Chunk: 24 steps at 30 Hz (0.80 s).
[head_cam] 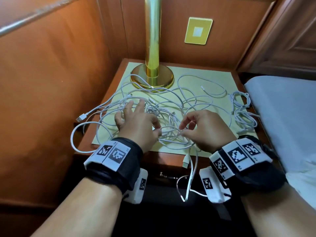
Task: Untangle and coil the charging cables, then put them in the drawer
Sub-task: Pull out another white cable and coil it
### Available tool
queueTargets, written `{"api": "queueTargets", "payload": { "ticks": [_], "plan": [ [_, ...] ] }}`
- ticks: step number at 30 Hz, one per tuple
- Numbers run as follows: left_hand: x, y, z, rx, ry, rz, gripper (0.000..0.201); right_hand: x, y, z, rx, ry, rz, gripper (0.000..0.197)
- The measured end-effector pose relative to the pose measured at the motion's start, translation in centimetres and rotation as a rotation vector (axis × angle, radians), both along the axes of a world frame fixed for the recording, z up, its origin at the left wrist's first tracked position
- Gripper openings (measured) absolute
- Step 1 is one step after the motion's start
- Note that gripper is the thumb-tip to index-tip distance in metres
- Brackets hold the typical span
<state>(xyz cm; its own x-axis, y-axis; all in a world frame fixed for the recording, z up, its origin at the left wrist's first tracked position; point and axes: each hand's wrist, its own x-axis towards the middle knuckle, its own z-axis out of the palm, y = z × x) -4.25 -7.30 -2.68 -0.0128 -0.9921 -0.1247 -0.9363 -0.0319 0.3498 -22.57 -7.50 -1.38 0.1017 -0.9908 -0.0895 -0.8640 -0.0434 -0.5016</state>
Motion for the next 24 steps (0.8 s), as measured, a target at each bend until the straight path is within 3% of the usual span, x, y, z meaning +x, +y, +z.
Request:
{"api": "queueTargets", "payload": {
  "ticks": [5, 10, 14, 19, 24],
  "plan": [
    [0.1, 0.3, 0.6, -0.395, 0.330, 0.124, 0.007, -0.8, -0.2, -0.4, -0.076, -0.033, -0.154, 0.012],
    [1.6, 0.4, 0.6, -0.703, 0.541, 0.298, 0.008, -0.8, -0.2, -0.1, -0.172, -0.055, -0.123, 0.022],
    [2.3, 0.3, 0.9, -0.711, 0.750, 0.265, 0.008, -0.3, 0.0, 0.6, -0.244, -0.156, -0.070, 0.030],
    [2.2, 0.8, 0.9, -0.666, 0.846, 0.198, 0.009, 0.4, 0.6, 1.3, -0.275, -0.361, -0.062, 0.031],
    [2.4, 2.4, 2.5, -0.694, 0.977, 0.012, 0.006, 1.7, 1.7, 1.5, -0.213, -0.380, 0.075, 0.061]
  ]
}}
